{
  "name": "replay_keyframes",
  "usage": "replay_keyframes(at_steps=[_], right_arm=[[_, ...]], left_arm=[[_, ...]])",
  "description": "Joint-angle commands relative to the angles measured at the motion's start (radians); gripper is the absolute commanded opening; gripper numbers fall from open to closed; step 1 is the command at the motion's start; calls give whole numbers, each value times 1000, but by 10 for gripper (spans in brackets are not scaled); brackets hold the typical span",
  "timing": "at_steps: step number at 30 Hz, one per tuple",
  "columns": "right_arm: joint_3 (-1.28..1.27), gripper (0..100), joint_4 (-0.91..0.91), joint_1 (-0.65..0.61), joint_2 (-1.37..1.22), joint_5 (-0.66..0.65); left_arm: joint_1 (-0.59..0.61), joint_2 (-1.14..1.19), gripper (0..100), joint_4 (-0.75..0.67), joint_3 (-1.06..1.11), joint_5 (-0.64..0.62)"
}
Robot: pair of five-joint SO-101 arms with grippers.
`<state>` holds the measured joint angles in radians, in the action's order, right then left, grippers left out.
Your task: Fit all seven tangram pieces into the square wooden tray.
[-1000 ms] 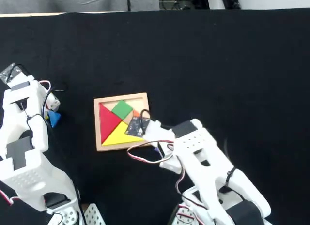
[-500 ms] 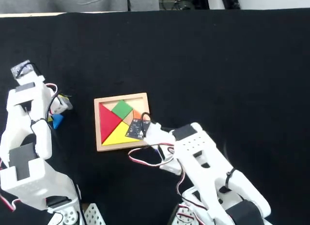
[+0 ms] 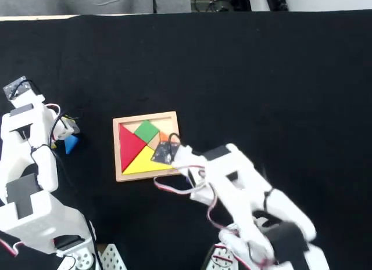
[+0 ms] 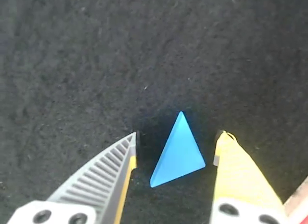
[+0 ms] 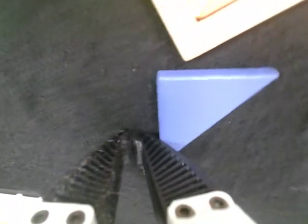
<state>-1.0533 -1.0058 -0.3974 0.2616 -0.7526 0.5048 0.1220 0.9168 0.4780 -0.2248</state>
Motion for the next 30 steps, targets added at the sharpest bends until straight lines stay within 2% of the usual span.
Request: replay_keyframes(at_steps=[1,13,24,27,30], right_arm=[[134,11,-14,69,-143,3],[243,11,5,193,-186,-34],[369,11,-144,212,-177,-32],[397,11,-135,313,-160,-41],[423,11,-166,405,-143,-107]], left_arm=[[2,-38,267,-15,-13,8],[-8,-34,267,-55,-2,49],[-91,-34,267,-60,31,40],[-94,-35,267,-60,31,40],[-88,-35,267,-61,31,40]])
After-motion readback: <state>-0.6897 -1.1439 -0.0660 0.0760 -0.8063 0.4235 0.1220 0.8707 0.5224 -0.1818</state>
